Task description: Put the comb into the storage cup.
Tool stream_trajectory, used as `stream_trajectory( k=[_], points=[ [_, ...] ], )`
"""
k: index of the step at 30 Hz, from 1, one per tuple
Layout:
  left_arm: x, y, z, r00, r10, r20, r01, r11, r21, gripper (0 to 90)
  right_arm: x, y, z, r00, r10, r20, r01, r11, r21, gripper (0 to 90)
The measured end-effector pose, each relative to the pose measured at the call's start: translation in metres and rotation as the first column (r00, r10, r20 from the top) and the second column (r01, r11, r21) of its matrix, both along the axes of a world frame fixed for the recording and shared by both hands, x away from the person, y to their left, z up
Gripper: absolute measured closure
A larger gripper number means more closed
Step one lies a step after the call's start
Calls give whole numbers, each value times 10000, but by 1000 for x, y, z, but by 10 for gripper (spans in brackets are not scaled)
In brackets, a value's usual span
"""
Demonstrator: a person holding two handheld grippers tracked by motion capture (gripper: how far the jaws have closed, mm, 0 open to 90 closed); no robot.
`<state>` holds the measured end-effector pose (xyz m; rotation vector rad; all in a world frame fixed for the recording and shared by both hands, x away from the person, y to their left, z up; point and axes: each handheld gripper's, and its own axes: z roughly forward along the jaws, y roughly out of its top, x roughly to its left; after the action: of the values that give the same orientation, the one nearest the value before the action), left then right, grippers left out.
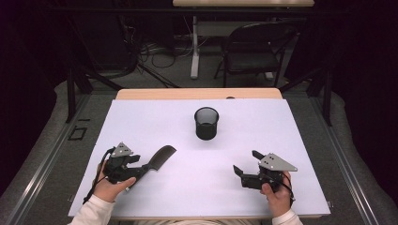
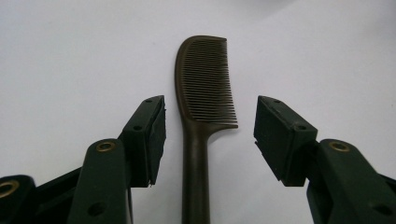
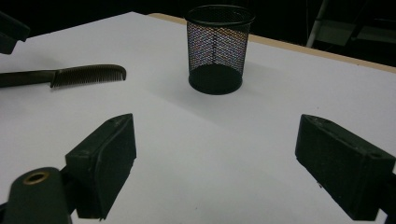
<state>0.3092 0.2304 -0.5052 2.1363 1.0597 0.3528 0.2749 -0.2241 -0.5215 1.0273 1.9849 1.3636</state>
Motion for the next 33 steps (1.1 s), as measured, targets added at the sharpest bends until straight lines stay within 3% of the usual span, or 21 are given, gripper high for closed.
stream_trajectory(
  k=[4,9,13,17,24,33],
  points=[
    [-2,3,1,9991,-354,213,360,9990,-279,399,0,-1,0,10000,-17,-1,17,10000,-40,124],
    [-2,3,3,9983,-428,403,453,9970,-623,304,0,0,0,10000,9,35,-9,10000,-75,124],
    [-2,5,4,9975,-338,620,397,9945,-966,226,0,0,-1,10000,16,6,-16,10000,-91,124],
    [-2,9,7,9983,-219,544,284,9923,-1207,168,0,0,0,10000,30,19,-30,10000,-95,124],
    [-2,17,12,9983,-38,585,132,9866,-1626,131,0,0,-1,10000,26,4,-26,9999,-116,124],
    [-1,25,14,9981,301,544,-199,9835,-1797,5,0,0,-1,10000,27,0,-27,9999,-120,124]
  ],
)
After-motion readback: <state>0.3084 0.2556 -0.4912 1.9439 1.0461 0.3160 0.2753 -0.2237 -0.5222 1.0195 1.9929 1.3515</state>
